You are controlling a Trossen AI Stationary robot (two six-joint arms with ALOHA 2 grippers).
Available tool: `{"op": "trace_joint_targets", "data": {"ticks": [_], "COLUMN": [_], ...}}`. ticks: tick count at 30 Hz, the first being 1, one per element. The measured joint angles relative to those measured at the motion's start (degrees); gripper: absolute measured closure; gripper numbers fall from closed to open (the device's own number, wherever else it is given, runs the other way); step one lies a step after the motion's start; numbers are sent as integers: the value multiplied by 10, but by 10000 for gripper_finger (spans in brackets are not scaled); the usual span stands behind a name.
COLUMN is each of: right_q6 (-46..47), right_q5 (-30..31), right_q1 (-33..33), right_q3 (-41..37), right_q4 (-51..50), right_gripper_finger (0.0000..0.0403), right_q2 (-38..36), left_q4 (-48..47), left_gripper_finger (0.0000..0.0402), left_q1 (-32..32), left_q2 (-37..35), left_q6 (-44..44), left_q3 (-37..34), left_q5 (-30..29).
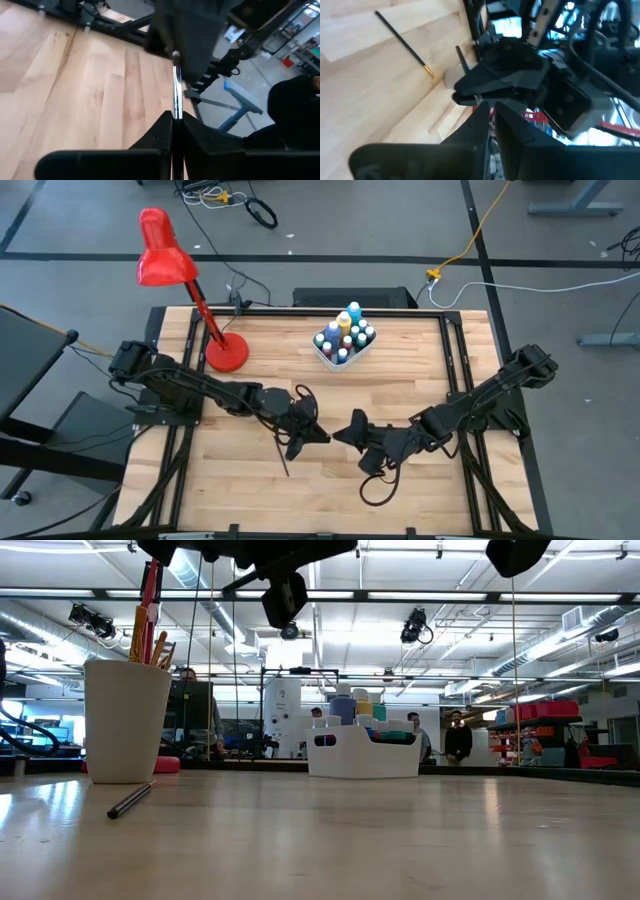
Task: Pick & Place Paint Supplies
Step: Put the silver paint brush into the white cup
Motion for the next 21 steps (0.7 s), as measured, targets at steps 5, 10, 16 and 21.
{"op": "trace_joint_targets", "data": {"ticks": [5, 10, 16, 21], "right_q6": [23, 78, 153, 203], "right_q5": [76, 96, 93, 93], "right_q1": [16, 26, 30, 30], "right_q3": [0, 0, 0, 0], "right_q4": [0, 0, -9, -26], "right_gripper_finger": [369, 369, 369, 369], "right_q2": [0, 0, 0, 0], "left_q4": [-28, -35, -99, -187], "left_gripper_finger": [374, 380, 372, 379], "left_q1": [0, -1, -8, -60], "left_q2": [0, -12, -86, -159], "left_q6": [-1, 2, 53, 126], "left_q3": [0, 0, 1, -2], "left_q5": [-1, -4, -99, -308]}}
